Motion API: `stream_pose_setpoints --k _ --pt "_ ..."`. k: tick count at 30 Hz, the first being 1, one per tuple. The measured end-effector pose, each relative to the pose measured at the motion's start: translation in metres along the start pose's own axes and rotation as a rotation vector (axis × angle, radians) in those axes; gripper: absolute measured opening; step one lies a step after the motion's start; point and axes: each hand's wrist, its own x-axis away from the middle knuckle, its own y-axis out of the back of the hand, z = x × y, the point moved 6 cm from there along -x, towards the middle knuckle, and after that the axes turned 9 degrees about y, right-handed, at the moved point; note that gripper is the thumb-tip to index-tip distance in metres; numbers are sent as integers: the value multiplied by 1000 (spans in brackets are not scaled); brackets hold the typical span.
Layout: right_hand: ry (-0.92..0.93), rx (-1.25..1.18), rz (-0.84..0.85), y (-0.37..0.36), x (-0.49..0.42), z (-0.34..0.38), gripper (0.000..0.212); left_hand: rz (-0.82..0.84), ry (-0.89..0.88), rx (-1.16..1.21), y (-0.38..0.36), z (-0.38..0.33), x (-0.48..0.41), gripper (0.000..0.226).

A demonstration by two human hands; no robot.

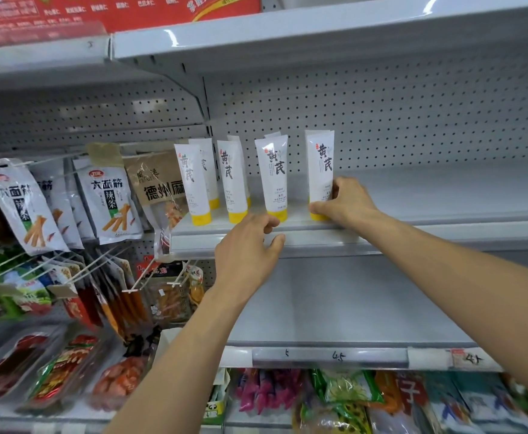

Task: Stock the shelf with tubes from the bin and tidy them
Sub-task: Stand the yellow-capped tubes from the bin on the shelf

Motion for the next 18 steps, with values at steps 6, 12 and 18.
stream_pose_setpoints --k 6,12,18 --pt "-26 37 -4 0 4 6 41 36 -11 -10 -5 -1 2 25" --pt "-83 68 -24 -1 12 11 34 63 -56 -13 -4 5 15 26" --pt "34 201 -240 4 70 24 51 117 -36 22 5 33 34 27"
